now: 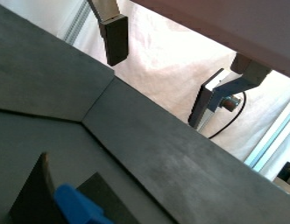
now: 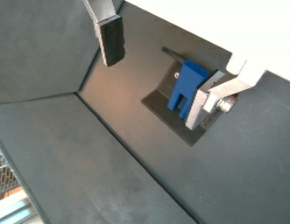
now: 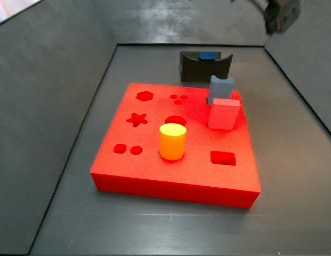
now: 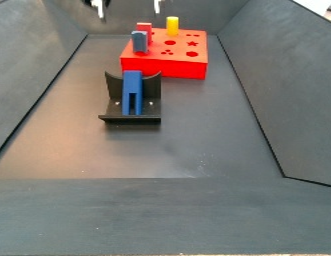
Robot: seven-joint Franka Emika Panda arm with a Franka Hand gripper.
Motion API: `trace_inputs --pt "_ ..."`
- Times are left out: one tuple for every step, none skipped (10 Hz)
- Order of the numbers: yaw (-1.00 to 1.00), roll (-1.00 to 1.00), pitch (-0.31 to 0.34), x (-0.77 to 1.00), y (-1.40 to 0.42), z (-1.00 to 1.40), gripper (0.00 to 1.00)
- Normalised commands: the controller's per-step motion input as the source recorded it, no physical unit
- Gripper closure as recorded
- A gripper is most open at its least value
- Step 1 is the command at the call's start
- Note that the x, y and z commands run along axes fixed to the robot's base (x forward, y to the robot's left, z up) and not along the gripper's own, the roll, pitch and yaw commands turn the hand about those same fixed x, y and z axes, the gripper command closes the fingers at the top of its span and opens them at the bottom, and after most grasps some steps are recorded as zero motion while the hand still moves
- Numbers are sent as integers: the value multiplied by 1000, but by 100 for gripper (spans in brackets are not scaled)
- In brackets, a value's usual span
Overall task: Pick up the square-circle object. Move up. Rotate the square-circle object. Place the square-circle object on the fixture. Regrasp the square-circle object. Move to above the board. Insert the square-circle object.
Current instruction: Regrasp the square-circle object.
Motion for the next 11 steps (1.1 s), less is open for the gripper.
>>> trace_inputs --pt "108 114 -47 55 63 -1000 0" --pt "100 96 -62 61 63 -1000 0" --pt "65 79 -89 71 55 -1000 0" --pt "50 78 -97 78 50 -1000 0" --pt "19 75 -92 89 45 -1000 0" --pt "-4 71 -77 101 41 -1000 0" --pt "-17 74 -67 111 35 -1000 0" --pt "-18 77 -56 107 27 -939 0" --pt "-26 76 -37 94 18 -739 0" --pt "-24 73 -28 83 13 -596 0" --pt "-16 70 -22 71 12 -407 0"
